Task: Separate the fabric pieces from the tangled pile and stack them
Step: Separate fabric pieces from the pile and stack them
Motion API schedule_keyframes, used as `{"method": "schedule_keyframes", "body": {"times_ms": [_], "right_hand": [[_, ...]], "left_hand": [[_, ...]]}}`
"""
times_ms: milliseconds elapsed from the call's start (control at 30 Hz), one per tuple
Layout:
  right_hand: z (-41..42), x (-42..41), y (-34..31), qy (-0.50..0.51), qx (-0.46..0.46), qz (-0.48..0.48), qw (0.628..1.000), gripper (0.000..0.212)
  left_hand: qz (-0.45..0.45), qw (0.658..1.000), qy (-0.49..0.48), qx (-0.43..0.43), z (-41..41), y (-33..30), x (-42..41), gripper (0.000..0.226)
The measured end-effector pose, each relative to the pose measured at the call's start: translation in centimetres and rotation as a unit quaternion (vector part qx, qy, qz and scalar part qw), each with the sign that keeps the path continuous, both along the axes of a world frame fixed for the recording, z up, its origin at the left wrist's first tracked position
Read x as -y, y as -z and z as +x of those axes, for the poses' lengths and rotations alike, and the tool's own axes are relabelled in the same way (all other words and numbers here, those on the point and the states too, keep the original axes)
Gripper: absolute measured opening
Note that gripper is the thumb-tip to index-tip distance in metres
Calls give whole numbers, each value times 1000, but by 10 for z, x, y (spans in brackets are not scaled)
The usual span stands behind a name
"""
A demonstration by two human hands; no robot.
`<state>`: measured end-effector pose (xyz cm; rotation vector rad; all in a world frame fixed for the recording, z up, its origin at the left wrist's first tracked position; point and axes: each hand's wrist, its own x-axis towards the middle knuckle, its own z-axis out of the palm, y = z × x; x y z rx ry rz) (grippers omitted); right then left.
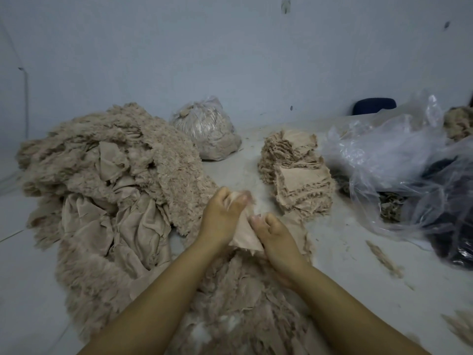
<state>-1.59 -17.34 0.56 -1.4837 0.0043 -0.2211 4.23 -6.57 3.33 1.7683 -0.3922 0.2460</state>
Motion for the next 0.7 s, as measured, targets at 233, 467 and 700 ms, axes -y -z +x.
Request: {"method": "schedule_keyframes", "body": {"times_ms": [233, 467, 700], "right_hand": [[-25, 46, -3, -105, -52, -271, 955, 30], [-13, 39, -13, 19, -54, -174, 983, 66], [22, 56, 7, 187, -23, -66, 980, 26]], "left_hand": [[43, 999, -24, 3, 16, -1, -22, 30], [52, 993, 95, -42, 0, 0, 14, 27], [-3, 990, 89, -114, 9, 4, 13, 26]]}}
